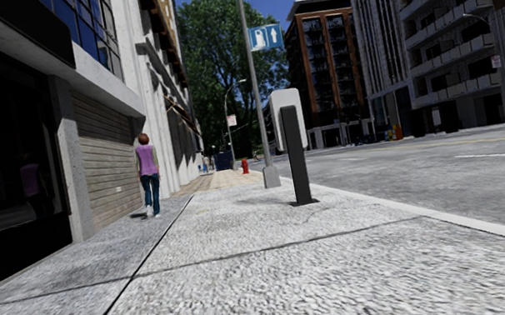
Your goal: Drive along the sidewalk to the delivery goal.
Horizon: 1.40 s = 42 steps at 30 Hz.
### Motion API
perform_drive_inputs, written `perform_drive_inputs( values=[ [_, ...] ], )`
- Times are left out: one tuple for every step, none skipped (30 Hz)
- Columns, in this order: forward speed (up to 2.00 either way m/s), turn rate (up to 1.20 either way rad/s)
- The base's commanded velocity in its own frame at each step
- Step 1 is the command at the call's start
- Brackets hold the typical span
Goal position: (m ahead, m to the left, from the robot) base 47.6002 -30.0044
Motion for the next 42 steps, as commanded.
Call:
perform_drive_inputs(
  values=[
    [2.00,0.47],
    [2.00,0.47],
    [2.00,0.43],
    [2.00,0.36],
    [2.00,0.32],
    [2.00,0.27],
    [2.00,0.27],
    [2.00,0.14],
    [2.00,0.09],
    [2.00,0.07],
    [2.00,0.07],
    [2.00,0.07],
    [2.00,0.07],
    [2.00,0.07],
    [2.00,0.05],
    [2.00,0.01],
    [2.00,0.01],
    [2.00,0.00],
    [2.00,0.00],
    [2.00,0.00],
    [2.00,0.00],
    [2.00,0.00],
    [2.00,0.00],
    [2.00,0.00],
    [2.00,0.00],
    [2.00,0.00],
    [2.00,0.00],
    [2.00,0.00],
    [2.00,0.00],
    [2.00,0.00],
    [2.00,0.00],
    [2.00,0.00],
    [2.00,0.00],
    [2.00,0.00],
    [2.00,0.00],
    [2.00,0.00],
    [2.00,0.00],
    [2.00,0.00],
    [2.00,0.00],
    [2.00,0.00],
    [2.00,0.00],
    [2.00,0.00]
  ],
)
